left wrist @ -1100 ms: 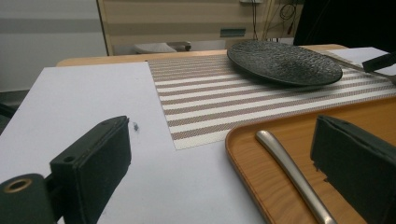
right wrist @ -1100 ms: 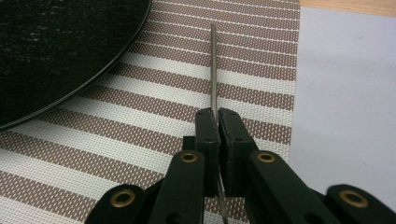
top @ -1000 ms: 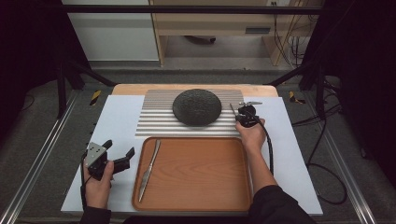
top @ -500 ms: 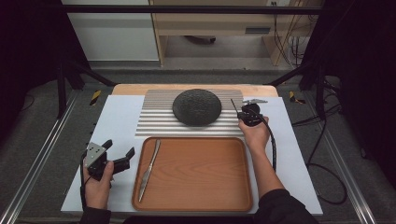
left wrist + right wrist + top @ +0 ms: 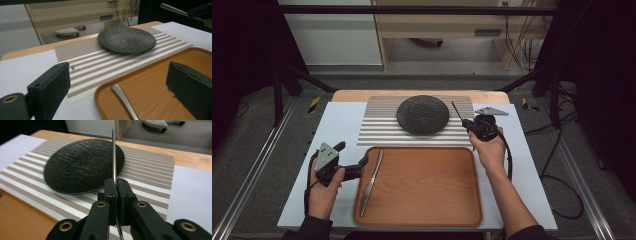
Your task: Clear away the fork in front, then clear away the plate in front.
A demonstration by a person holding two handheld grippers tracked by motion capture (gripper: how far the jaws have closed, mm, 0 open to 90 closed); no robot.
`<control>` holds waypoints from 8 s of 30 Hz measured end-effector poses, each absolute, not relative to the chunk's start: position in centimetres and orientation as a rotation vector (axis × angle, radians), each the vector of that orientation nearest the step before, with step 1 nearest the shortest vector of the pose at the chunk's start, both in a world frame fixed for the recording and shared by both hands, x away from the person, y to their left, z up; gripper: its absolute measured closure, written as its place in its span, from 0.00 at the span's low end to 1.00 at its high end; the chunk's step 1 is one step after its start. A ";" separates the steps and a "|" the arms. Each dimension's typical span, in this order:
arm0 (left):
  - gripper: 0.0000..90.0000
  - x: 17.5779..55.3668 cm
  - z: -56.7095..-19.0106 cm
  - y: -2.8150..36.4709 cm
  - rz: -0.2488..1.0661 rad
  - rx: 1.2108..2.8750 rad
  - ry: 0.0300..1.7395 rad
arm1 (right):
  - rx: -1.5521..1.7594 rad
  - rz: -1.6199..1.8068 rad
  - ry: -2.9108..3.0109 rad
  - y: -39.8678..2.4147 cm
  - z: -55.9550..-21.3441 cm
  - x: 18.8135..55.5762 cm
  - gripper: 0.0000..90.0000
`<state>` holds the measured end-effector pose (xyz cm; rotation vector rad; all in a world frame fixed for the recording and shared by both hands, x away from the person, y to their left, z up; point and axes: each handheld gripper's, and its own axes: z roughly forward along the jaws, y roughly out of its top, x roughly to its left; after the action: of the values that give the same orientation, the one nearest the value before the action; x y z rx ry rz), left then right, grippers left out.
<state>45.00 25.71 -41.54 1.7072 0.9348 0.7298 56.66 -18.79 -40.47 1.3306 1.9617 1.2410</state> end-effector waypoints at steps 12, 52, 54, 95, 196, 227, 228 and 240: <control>0.06 46.2 -39.0 24.0 0.582 1.743 0.839 | 1.166 1.408 2.008 -16.0 -38.7 53.0 0.97; 0.19 48.1 -34.5 20.3 0.341 1.721 0.564 | 0.750 1.763 2.131 -7.6 -36.0 46.9 0.97; 0.22 48.1 -34.4 20.2 0.350 1.720 0.562 | 0.740 1.773 2.132 -7.3 -36.0 46.9 0.97; 0.79 48.4 -34.2 18.4 0.270 1.664 0.617 | 0.741 1.789 2.182 -6.1 -37.4 46.7 0.97; 0.97 42.1 -38.1 22.6 0.219 1.721 0.552 | 1.150 1.348 1.780 -27.7 -45.4 43.4 0.08; 0.96 42.3 -39.4 24.2 0.176 1.794 0.590 | 1.195 1.357 1.765 -28.0 -46.0 43.5 0.09; 0.96 42.4 -39.4 24.2 0.180 1.796 0.592 | 1.195 1.358 1.765 -28.0 -46.0 43.5 0.09; 0.92 44.5 -40.1 24.0 0.207 1.819 0.618 | 1.206 1.360 1.772 -28.0 -46.1 43.6 0.09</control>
<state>44.47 24.03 -40.10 1.8186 0.6183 0.2067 43.62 -27.97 -46.10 1.2058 1.7720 1.3600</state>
